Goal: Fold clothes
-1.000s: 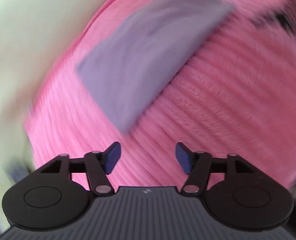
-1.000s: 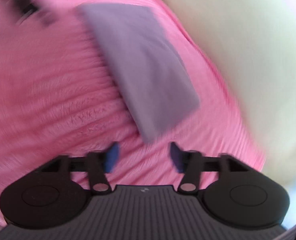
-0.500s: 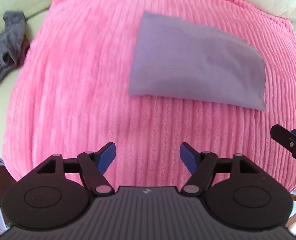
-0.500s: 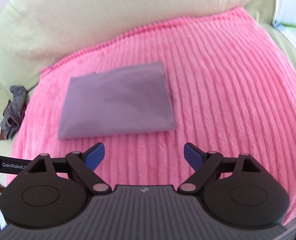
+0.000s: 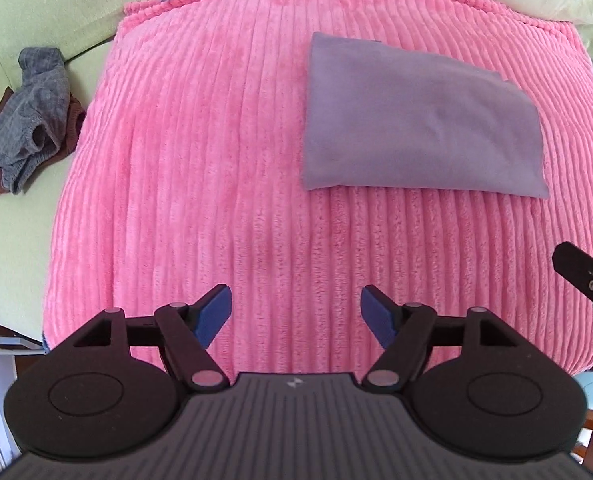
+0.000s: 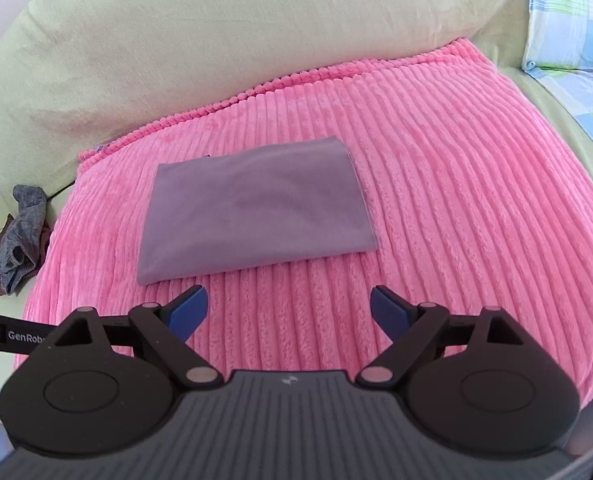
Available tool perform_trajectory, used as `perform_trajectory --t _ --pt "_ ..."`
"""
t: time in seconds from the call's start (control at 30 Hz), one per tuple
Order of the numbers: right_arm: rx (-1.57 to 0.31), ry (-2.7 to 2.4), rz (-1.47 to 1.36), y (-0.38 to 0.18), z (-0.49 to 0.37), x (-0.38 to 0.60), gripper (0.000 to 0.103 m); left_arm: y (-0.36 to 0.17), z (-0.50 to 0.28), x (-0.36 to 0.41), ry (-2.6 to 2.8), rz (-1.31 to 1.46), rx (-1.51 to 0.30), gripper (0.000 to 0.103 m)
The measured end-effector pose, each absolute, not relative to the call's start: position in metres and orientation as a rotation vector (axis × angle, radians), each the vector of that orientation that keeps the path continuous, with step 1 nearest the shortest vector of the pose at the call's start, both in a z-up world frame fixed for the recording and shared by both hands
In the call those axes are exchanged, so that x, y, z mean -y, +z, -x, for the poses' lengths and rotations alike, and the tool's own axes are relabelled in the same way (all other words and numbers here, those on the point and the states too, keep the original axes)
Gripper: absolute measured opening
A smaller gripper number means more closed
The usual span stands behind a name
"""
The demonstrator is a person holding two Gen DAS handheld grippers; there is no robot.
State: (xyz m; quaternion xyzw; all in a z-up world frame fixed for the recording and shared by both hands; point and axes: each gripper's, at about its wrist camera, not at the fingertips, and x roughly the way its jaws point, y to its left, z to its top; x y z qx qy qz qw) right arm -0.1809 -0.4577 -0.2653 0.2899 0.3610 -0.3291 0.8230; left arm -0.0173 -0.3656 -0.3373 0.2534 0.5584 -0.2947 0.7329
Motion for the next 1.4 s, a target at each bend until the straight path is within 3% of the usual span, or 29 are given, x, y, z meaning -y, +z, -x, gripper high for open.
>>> perform_trajectory --t 0.1,0.13,0.17,0.23,0.27,0.53,0.67,0.87,1.33,1.4 --pt "-0.756 -0.665 -0.568 -0.263 0.179 0.452 0.083 -0.339 0.013 0.369 -0.696 -0.577 -1.199 0.073" --pt "-0.758 -0.638 -0.537 -0.263 0.176 0.451 0.070 -0.341 0.010 0.371 -0.702 -0.592 -1.191 0.073" --pt "-0.762 -0.610 -0.504 -0.262 0.174 0.451 0.050 -0.343 0.007 0.373 -0.709 -0.608 -1.183 0.072" --pt "-0.781 -0.535 -0.471 -0.264 0.166 0.455 0.025 -0.346 -0.001 0.380 -0.719 -0.631 -1.170 0.072" --pt "-0.787 -0.500 -0.462 -0.266 0.161 0.459 0.018 -0.347 -0.006 0.386 -0.727 -0.635 -1.161 0.072" --pt "-0.765 -0.252 -0.387 -0.277 0.082 0.537 0.017 -0.354 -0.055 0.452 -0.758 -0.636 -1.114 0.072" --pt "-0.755 -0.046 -0.241 -0.275 0.028 0.576 0.006 -0.366 -0.068 0.476 -0.740 -0.627 -1.143 0.072" --pt "-0.872 0.247 -0.113 -0.300 -0.050 0.617 0.007 -0.383 -0.073 0.500 -0.727 -0.640 -1.176 0.073" --pt "-0.919 0.540 -0.034 -0.332 -0.102 0.619 0.010 -0.401 -0.087 0.516 -0.724 -0.669 -1.216 0.073" --pt "-0.903 0.557 -0.023 -0.330 -0.100 0.619 0.005 -0.403 -0.089 0.516 -0.729 -0.669 -1.223 0.074"
